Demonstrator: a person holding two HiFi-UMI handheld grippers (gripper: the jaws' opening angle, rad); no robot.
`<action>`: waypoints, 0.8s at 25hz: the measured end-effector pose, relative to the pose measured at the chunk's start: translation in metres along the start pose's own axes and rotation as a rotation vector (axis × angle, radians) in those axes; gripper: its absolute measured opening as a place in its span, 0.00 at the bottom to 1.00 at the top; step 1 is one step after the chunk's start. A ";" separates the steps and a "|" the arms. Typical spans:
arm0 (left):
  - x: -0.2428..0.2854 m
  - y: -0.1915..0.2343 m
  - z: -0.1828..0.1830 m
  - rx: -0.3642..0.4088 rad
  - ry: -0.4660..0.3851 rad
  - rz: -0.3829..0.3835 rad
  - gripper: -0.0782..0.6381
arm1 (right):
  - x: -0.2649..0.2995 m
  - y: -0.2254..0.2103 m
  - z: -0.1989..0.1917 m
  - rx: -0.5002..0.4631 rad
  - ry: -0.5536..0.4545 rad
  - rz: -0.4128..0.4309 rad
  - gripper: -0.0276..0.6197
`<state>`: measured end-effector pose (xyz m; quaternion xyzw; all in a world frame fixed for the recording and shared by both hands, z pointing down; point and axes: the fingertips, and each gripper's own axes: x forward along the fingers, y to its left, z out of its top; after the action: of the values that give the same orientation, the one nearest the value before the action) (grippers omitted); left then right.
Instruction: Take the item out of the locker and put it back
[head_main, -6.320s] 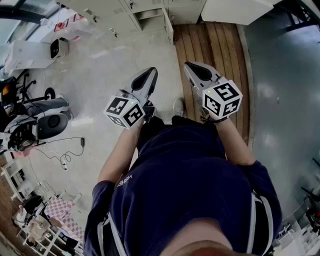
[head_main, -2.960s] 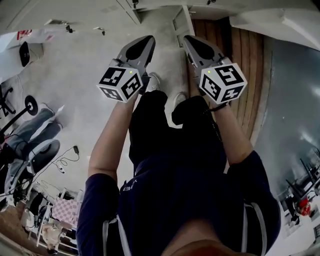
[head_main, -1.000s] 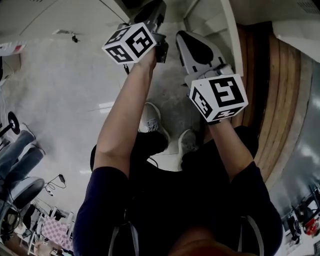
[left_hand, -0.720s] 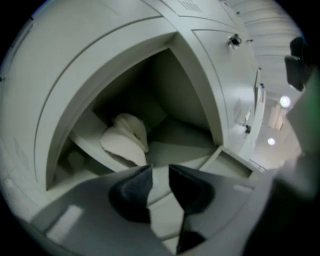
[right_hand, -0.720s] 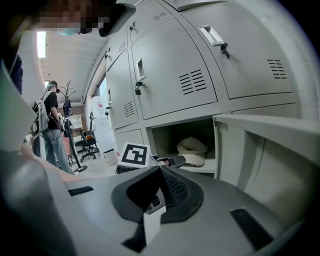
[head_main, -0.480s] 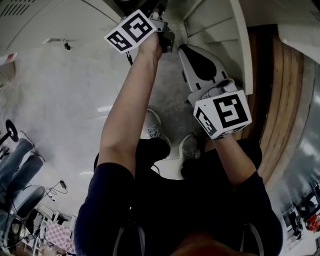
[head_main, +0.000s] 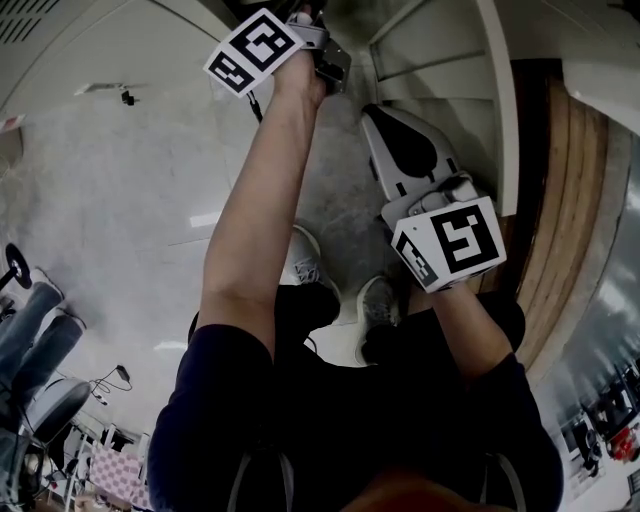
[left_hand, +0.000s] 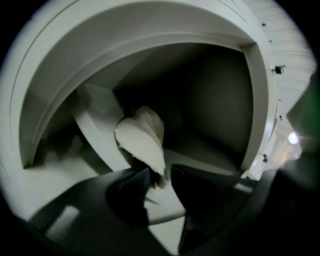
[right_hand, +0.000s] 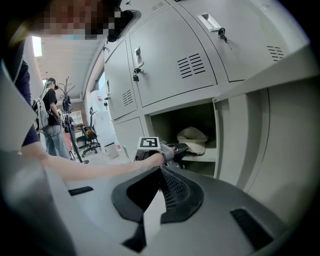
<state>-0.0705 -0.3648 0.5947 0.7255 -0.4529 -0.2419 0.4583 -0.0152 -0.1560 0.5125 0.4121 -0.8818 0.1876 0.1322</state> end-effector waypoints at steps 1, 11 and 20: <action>0.002 0.002 0.002 -0.017 -0.004 -0.003 0.27 | 0.001 0.000 -0.001 0.000 0.003 -0.002 0.05; 0.010 -0.002 0.003 -0.100 -0.025 -0.057 0.19 | 0.006 -0.006 -0.004 0.002 0.016 -0.023 0.05; -0.014 -0.022 -0.011 -0.151 -0.036 -0.125 0.13 | -0.002 0.013 0.004 -0.028 -0.001 0.005 0.05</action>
<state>-0.0586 -0.3437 0.5794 0.7112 -0.3953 -0.3167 0.4876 -0.0247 -0.1493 0.5050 0.4082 -0.8853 0.1756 0.1371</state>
